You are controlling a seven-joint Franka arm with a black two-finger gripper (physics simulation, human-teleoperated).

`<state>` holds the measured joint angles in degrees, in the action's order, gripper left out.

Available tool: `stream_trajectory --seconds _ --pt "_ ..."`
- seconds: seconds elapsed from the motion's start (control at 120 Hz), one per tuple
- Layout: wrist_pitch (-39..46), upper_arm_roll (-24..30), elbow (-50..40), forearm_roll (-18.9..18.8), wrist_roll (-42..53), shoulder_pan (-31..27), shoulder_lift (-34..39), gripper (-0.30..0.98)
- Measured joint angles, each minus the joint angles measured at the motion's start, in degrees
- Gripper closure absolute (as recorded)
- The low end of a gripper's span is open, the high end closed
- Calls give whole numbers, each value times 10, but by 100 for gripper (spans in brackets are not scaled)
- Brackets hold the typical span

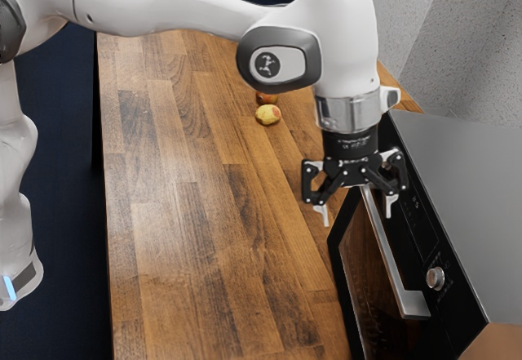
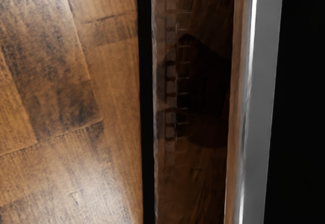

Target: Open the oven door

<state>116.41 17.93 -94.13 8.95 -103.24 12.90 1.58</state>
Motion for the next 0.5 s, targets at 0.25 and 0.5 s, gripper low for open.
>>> stream_trajectory --seconds 0.25,0.5 --pt "13 0 -14 5 12 0 -7 0" --pt "25 0 -45 16 20 -1 -6 0"
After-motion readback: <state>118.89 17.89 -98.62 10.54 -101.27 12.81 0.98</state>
